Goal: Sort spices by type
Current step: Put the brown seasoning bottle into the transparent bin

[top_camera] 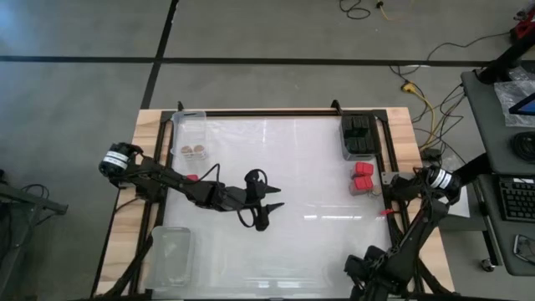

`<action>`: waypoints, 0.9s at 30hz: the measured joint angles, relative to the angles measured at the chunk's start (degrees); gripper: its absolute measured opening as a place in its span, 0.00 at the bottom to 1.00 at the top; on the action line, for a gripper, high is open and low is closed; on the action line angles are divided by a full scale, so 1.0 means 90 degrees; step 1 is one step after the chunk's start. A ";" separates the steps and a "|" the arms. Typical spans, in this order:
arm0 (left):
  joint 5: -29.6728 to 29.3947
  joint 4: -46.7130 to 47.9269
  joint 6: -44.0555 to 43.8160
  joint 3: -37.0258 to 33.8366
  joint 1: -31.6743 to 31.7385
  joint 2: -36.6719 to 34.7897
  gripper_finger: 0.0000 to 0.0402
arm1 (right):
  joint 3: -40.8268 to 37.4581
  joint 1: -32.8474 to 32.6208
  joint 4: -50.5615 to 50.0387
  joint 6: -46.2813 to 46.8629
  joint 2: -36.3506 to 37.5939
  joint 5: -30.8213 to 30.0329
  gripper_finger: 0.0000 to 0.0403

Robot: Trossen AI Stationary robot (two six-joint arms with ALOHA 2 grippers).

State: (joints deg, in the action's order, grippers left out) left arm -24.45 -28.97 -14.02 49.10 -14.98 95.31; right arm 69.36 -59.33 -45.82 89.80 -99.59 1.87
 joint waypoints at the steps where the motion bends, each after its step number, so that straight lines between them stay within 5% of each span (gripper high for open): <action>1: 0.0000 -0.0005 0.0000 0.0000 0.0000 0.0000 0.52 | -0.0035 0.0000 0.0059 0.0000 0.0000 0.0012 0.91; 6: -0.0001 -0.0020 0.0000 0.0000 0.0000 0.0000 0.52 | -0.0079 0.0000 -0.0115 0.0012 0.0000 0.0012 0.87; 20: -0.0032 -0.0060 -0.0056 -0.0002 0.0000 0.0008 0.52 | -0.0021 0.0163 -0.0457 -0.0963 0.0003 0.0129 0.44; 27: -0.0283 -0.0168 -0.0031 -0.0005 0.0000 0.0010 0.52 | 0.0138 0.0440 -0.0564 -0.1900 0.0007 0.0105 0.45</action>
State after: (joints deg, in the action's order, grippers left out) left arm -26.99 -30.48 -14.30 49.06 -14.98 95.39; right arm 70.60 -55.37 -50.89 72.70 -99.53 2.82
